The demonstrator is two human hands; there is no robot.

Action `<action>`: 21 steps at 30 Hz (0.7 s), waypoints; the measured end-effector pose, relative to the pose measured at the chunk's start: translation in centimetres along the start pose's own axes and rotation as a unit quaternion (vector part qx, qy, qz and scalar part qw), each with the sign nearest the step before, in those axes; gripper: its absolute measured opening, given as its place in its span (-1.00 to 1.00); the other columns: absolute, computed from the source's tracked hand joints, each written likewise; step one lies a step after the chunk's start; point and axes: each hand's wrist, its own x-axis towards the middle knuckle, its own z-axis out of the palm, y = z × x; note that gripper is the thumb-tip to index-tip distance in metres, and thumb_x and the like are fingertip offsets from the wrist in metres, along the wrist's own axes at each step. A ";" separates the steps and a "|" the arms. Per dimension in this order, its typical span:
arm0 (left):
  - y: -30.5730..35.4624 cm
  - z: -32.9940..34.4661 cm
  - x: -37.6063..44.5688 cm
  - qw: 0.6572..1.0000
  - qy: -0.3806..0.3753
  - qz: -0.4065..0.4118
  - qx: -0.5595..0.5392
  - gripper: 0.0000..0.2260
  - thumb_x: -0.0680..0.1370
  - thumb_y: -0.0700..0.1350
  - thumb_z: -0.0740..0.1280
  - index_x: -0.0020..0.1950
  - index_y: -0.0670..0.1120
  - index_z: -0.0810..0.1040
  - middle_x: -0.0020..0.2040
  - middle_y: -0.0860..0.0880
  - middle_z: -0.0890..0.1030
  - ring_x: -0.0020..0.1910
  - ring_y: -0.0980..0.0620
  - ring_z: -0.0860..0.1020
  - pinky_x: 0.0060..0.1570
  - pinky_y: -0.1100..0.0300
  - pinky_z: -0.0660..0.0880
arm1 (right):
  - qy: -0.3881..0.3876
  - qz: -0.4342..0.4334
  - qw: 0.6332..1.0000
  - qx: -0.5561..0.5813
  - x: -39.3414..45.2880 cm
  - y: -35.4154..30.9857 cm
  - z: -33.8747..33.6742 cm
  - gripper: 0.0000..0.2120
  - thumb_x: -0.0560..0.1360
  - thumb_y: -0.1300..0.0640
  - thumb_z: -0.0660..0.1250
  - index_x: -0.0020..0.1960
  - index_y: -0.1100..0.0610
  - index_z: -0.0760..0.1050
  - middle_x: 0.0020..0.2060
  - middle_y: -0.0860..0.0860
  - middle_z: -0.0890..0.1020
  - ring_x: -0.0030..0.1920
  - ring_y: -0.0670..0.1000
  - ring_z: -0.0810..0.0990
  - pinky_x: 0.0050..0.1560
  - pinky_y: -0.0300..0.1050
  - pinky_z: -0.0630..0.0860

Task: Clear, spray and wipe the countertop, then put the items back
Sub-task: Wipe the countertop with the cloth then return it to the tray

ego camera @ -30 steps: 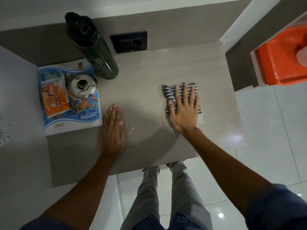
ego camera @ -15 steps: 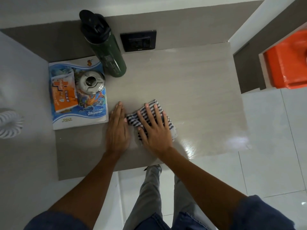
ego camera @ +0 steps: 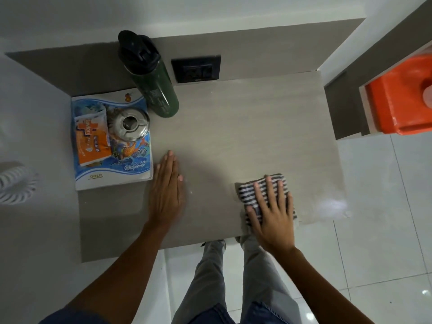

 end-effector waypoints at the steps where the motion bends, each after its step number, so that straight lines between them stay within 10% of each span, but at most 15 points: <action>1: 0.0 -0.1 0.1 1.000 0.004 0.010 0.002 -0.50 0.81 -0.09 0.07 0.75 -0.22 0.21 0.78 -0.14 0.23 0.79 -0.08 0.18 0.78 -0.11 0.16 | 0.001 0.017 1.000 -0.001 0.8 0.4 -0.3 -0.31 0.75 -0.35 -0.09 0.80 -0.10 -0.02 0.81 0.06 -0.05 0.80 0.25 -0.10 0.74 0.39 0.01; 9: -1.5 -1.2 0.9 0.994 0.016 0.011 0.107 -0.49 0.82 -0.07 0.06 0.76 -0.23 0.17 0.79 -0.18 0.19 0.80 -0.15 0.14 0.81 -0.11 -0.05 | 0.041 0.084 0.996 0.012 9.0 -4.1 -1.0 -0.30 0.75 -0.33 -0.04 0.80 -0.04 0.04 0.80 0.11 0.01 0.79 0.29 -0.05 0.73 0.42 0.02; 21: -1.1 -1.3 0.9 0.997 -0.004 -0.003 0.083 -0.50 0.78 -0.16 0.10 0.74 -0.25 0.22 0.77 -0.19 0.24 0.78 -0.18 0.19 0.75 -0.29 0.13 | 0.010 -0.076 0.997 0.026 10.5 -13.2 1.0 -0.31 0.75 -0.31 0.01 0.80 -0.05 0.07 0.80 0.14 0.04 0.78 0.32 0.00 0.73 0.43 -0.02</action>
